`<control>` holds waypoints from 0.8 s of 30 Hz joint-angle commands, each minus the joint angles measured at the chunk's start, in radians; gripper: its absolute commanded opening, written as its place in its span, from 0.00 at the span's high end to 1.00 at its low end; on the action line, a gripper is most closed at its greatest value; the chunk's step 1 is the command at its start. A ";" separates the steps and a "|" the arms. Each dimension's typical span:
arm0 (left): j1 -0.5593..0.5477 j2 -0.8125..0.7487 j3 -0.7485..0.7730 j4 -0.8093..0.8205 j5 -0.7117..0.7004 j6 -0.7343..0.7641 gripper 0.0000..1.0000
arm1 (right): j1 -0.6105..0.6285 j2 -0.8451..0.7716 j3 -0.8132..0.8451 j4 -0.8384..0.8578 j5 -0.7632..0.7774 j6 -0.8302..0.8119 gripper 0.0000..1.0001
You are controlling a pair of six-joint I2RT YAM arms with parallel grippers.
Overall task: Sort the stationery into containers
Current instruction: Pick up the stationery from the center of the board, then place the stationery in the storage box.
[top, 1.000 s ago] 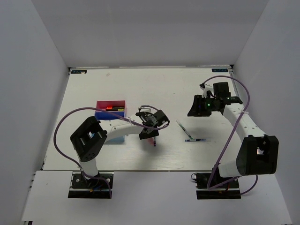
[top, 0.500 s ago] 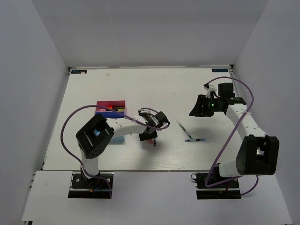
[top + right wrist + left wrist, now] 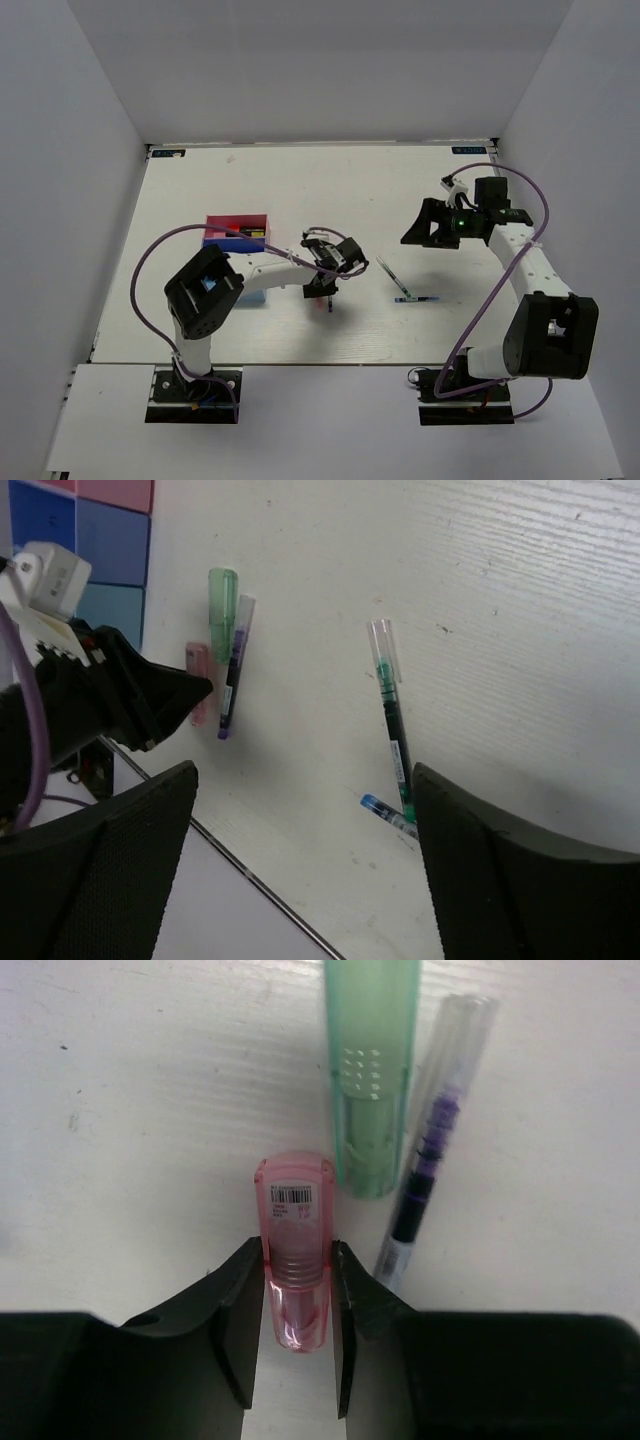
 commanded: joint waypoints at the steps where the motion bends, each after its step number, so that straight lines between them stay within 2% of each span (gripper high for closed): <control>1: -0.041 -0.093 0.143 -0.068 -0.093 0.078 1.00 | -0.018 -0.028 -0.001 -0.003 -0.093 -0.055 0.10; 2: -0.042 -0.119 0.159 -0.115 -0.169 0.093 1.00 | -0.018 -0.017 -0.002 -0.012 -0.104 -0.064 0.11; 3: -0.042 -0.136 0.171 -0.146 -0.197 0.101 1.00 | -0.018 -0.025 -0.004 -0.016 -0.139 -0.069 0.21; 4: -0.033 -0.192 0.173 -0.151 -0.243 0.110 1.00 | -0.018 -0.017 -0.004 -0.016 -0.148 -0.074 0.81; 5: -0.015 -0.213 0.167 -0.155 -0.272 0.112 1.00 | -0.018 -0.014 -0.002 -0.019 -0.150 -0.075 1.00; 12: 0.232 -0.409 0.017 -0.160 -0.261 -0.037 1.00 | -0.017 -0.017 -0.017 -0.006 -0.154 -0.075 1.00; 13: 0.295 -0.429 0.004 -0.153 -0.257 -0.064 1.00 | -0.017 -0.019 -0.019 -0.009 -0.164 -0.077 1.00; 17: 0.399 -0.447 -0.033 -0.137 -0.253 -0.150 1.00 | -0.018 -0.008 -0.019 -0.007 -0.182 -0.077 1.00; 21: 0.444 -0.414 -0.034 -0.123 -0.234 -0.199 1.00 | -0.020 -0.008 -0.016 -0.007 -0.185 -0.075 0.99; 24: 0.452 -0.377 -0.025 -0.134 -0.248 -0.199 1.00 | -0.024 -0.008 -0.014 -0.010 -0.194 -0.075 0.92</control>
